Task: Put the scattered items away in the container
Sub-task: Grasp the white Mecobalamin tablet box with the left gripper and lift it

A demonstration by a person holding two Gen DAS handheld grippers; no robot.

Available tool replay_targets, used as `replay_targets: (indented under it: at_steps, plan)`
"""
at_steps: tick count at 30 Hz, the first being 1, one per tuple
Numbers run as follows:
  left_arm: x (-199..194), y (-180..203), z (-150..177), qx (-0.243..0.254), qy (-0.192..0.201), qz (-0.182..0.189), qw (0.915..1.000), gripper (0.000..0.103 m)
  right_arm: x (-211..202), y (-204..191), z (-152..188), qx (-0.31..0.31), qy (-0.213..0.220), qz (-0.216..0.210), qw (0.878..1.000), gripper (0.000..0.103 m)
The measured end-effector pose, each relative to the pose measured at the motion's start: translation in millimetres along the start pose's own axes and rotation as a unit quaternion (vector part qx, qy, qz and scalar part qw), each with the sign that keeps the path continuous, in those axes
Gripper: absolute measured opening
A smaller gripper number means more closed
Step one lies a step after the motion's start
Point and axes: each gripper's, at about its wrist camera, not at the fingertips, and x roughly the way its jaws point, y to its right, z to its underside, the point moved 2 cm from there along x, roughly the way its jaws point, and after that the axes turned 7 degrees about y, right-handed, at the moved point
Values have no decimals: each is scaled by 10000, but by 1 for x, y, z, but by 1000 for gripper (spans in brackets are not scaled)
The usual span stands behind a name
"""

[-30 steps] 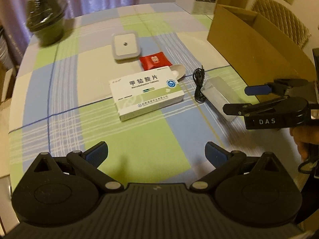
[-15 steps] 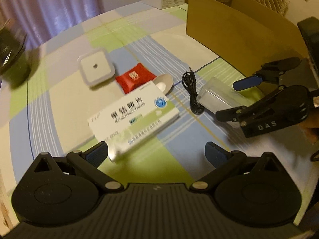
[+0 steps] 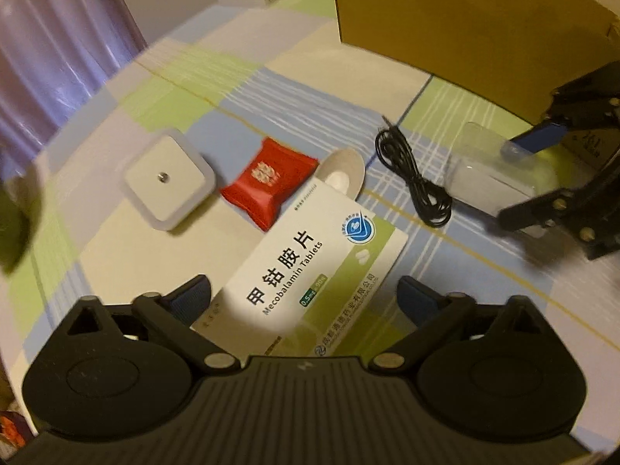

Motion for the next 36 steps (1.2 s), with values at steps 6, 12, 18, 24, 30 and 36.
replay_targets:
  at_steps: [6,12,18,24,30,36]
  plan:
    - [-6,6,10,-402,-326,131,9986,74,-2,1,10,39,-67,6,10000,60]
    - [-34,41,37,-970,-719,431,9918,68,-13,-5,19,20,-175,-58,9998,60]
    - [-49,67,45,-1095,-624,240,9917,84,-21,-15,31,-305,-265,-11,9992,60]
    - [-39,55,33,-1332,-573,112,9894,84,-16,-18,35,-527,-306,67,9981,60]
    - [-32,49,33,-1526,-557,92,9867,84,-12,-18,33,-556,-314,73,9979,64]
    - [-30,48,28,-1607,-510,99,9856,77,-11,-20,32,-530,-298,86,9981,73]
